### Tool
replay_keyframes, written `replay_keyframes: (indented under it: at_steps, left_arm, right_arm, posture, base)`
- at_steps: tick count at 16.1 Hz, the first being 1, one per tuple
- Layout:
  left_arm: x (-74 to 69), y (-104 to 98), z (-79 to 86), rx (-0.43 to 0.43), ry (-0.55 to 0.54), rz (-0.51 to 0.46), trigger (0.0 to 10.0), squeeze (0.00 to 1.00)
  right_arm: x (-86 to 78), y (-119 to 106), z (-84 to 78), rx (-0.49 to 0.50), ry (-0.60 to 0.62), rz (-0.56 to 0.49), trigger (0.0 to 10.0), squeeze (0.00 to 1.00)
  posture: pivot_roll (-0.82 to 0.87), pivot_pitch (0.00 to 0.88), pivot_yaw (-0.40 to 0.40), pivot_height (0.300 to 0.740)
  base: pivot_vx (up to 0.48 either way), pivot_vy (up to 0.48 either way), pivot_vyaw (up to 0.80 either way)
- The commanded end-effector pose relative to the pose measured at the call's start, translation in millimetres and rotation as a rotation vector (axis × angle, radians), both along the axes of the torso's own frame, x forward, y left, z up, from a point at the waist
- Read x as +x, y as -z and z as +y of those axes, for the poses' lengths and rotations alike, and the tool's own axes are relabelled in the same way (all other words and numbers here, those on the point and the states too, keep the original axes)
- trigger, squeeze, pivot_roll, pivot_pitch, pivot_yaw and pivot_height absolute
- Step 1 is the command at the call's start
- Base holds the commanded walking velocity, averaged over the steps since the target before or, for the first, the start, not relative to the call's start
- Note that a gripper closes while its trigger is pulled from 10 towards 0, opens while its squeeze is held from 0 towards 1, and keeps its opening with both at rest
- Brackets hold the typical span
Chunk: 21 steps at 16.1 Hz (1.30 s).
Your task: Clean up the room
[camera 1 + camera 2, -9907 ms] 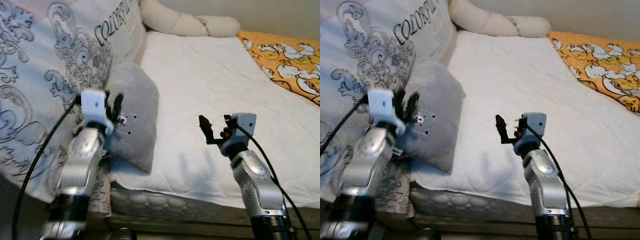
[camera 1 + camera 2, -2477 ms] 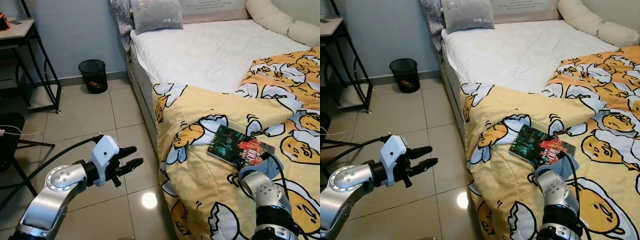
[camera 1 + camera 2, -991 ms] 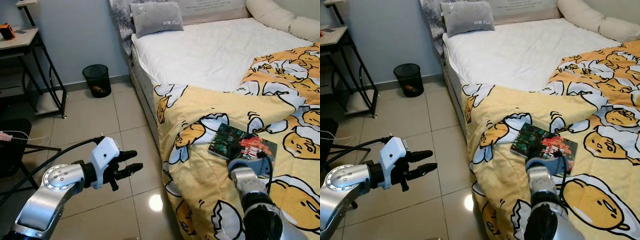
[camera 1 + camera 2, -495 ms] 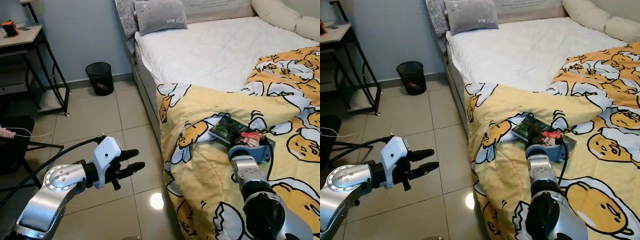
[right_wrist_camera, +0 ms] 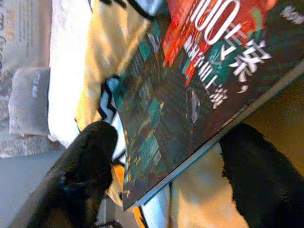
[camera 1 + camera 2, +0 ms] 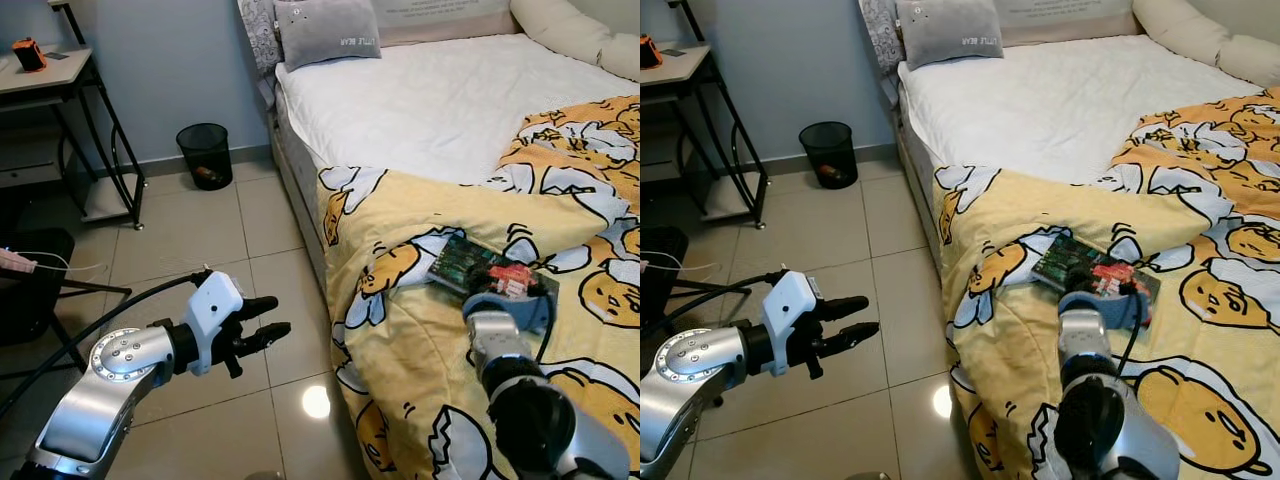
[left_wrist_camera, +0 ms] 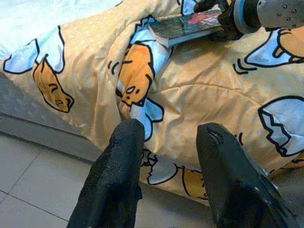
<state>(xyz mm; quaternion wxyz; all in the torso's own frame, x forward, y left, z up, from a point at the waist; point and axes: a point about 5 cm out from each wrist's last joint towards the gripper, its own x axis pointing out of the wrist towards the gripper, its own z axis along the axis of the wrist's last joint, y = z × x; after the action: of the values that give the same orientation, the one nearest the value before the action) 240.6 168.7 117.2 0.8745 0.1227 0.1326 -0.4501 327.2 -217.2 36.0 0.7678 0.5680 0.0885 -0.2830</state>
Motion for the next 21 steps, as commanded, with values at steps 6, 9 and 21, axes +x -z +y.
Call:
replay_keyframes:
  at_steps: [6, 9, 21]
  left_arm:
    - [1.2, 0.3, -1.5, 0.010, -0.003, 0.001, 10.0, 0.00]
    - [0.7, -0.2, -0.8, 0.006, -0.001, 0.002, 10.0, 0.00]
    - [3.6, 1.6, -2.4, -0.013, -0.034, -0.011, 10.0, 0.00]
  right_arm:
    - [5.7, -10.6, -9.4, -0.006, 0.037, -0.054, 0.0, 0.00]
    - [5.5, -10.6, -10.4, -0.009, 0.036, -0.056, 0.0, 0.00]
    - [3.0, -7.9, -10.1, -0.015, 0.008, -0.097, 0.0, 0.00]
  posture:
    - [0.18, 0.000, 0.036, 0.740]
    - [0.19, 0.000, 0.031, 0.740]
    - [0.18, 0.000, 0.022, 0.740]
  base:
    - [0.000, 0.000, 0.00]
    - [0.000, 0.000, 0.00]
    - [0.000, 0.000, 0.00]
